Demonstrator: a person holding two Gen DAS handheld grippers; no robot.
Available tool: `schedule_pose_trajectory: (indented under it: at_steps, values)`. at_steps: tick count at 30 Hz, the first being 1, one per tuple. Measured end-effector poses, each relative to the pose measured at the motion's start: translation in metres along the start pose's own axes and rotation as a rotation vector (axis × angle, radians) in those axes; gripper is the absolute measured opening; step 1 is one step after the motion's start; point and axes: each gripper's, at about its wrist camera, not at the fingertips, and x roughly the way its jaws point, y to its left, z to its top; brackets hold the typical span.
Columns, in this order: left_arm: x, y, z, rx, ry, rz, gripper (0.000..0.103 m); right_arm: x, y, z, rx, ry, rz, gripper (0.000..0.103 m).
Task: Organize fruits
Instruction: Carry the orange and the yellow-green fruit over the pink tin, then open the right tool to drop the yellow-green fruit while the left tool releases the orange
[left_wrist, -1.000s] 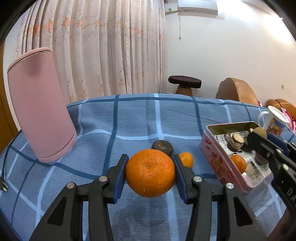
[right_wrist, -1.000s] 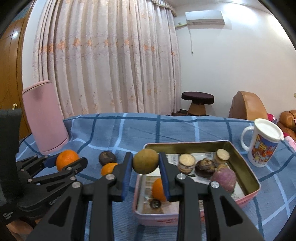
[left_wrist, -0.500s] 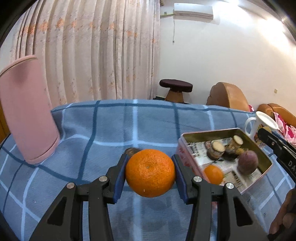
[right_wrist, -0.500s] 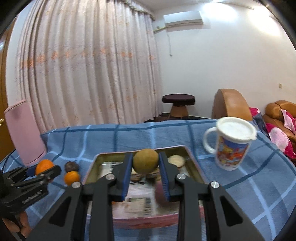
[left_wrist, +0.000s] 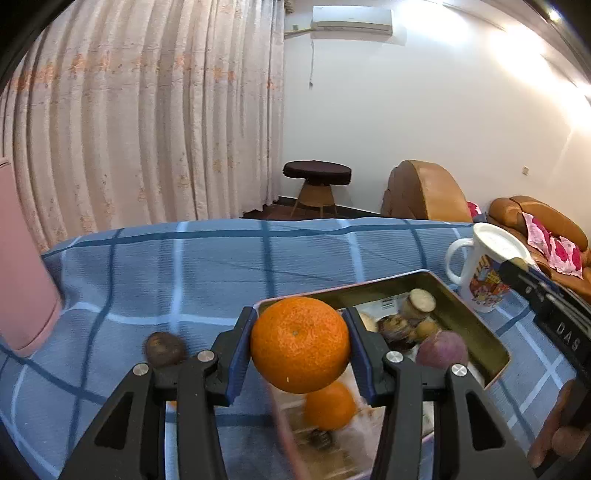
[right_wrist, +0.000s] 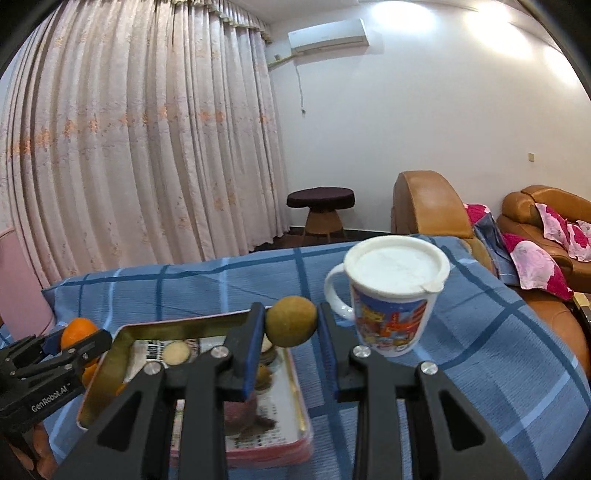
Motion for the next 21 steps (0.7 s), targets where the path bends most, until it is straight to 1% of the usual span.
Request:
schedule_pose_trajectory:
  at_steps: [4,8,12,15,18,21]
  values:
    - [0.01,-0.016,0.003,0.014,0.006,0.005,0.05,0.007,0.003,-0.001,-0.025,0.021,0.006,0.032]
    - [0.017,-0.022,-0.003,0.029,0.024,-0.001,0.05,0.017,0.011,-0.006,-0.067,0.06,0.003,0.032]
    - [0.021,-0.017,-0.005,0.023,0.045,0.022,0.05,0.027,0.019,-0.009,-0.071,0.096,0.05,0.032]
    - [0.024,-0.013,-0.005,0.011,0.058,0.053,0.05,0.034,0.027,-0.013,-0.093,0.13,0.075,0.032]
    - [0.028,-0.01,-0.006,-0.002,0.082,0.054,0.05,0.037,0.034,-0.015,-0.101,0.144,0.098,0.032]
    - [0.029,-0.011,-0.005,0.001,0.085,0.058,0.05,0.038,0.039,-0.016,-0.111,0.158,0.119,0.032]
